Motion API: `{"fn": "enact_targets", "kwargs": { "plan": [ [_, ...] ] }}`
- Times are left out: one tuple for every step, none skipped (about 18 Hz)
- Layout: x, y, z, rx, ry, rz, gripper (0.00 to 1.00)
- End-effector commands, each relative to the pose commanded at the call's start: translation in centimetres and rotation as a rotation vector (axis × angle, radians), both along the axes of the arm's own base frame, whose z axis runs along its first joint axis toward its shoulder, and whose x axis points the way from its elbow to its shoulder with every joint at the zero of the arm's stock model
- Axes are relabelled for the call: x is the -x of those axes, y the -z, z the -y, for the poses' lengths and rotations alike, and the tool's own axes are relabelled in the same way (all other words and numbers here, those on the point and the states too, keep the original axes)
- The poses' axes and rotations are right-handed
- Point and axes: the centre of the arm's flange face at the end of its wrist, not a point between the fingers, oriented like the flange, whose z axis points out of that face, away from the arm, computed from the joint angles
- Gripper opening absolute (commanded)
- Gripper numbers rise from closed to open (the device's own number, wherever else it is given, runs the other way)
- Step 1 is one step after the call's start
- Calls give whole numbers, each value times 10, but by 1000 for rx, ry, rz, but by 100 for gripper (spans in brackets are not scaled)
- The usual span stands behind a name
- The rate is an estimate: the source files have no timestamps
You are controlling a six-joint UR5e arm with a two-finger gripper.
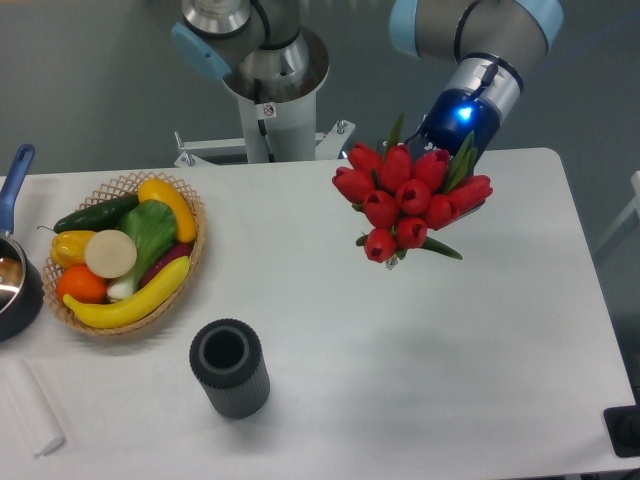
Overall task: Insert the flowers into the vase
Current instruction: 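Hold the red tulip bouquet in the gripper and begin moving toward the vase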
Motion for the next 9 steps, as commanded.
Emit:
{"fn": "enact_targets", "kwargs": {
  "plan": [
    [-5, -1, -8, -1, 17, -3, 29],
    [-9, 1, -13, 1, 28, -2, 29],
    [-10, 2, -15, 2, 32, 1, 29],
    [-12, 1, -17, 0, 39, 0, 29],
    [-16, -1, -25, -2, 54, -6, 29],
    [-20, -4, -31, -6, 70, -15, 29],
    [-20, -8, -35, -17, 78, -29, 29],
    [-23, -16, -38, -46, 94, -37, 29],
    [-24, -20, -40, -89, 113, -29, 29]
  ]
}}
